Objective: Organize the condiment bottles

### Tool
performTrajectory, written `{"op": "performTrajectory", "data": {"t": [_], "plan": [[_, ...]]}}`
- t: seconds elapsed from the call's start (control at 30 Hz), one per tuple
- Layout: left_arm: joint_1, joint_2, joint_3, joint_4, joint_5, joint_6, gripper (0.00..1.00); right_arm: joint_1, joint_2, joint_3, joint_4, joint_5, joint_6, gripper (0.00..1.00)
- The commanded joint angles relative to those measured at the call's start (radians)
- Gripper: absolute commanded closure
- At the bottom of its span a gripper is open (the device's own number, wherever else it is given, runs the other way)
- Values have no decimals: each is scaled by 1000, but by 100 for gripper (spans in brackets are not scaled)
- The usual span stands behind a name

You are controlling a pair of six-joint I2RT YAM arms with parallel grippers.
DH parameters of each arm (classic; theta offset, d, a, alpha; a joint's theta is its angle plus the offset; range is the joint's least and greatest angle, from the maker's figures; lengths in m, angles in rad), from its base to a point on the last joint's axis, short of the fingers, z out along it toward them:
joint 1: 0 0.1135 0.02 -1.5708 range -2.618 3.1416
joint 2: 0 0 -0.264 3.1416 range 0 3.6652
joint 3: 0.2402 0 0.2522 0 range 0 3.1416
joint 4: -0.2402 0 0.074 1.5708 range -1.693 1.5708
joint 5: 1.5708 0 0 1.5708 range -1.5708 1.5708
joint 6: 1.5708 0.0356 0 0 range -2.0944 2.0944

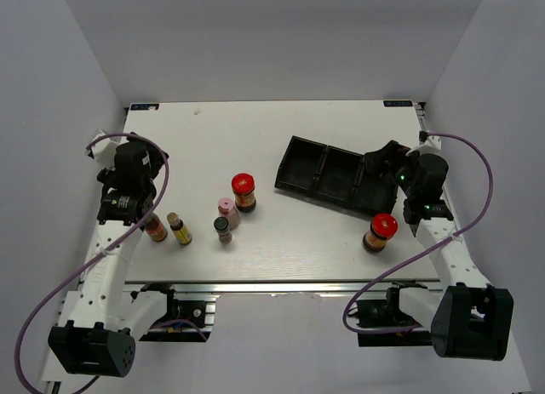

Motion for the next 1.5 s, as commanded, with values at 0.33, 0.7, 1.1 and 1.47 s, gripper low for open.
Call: {"op": "performTrajectory", "data": {"t": [0.33, 0.7, 1.1, 1.47], "plan": [[4, -30, 78, -432, -83, -34, 2, -1, -1, 55, -41, 26, -47, 11], [2, 65, 53, -534, -87, -41, 5, -1, -55, 9, -18, 156, -30, 11], [4, 82, 8, -486, -141, -17, 25, -1, -6, 37, -51, 133, -33, 11], [2, 80, -21, -459, -138, 12, 56, -1, 8, 34, -32, 109, -36, 11]]}}
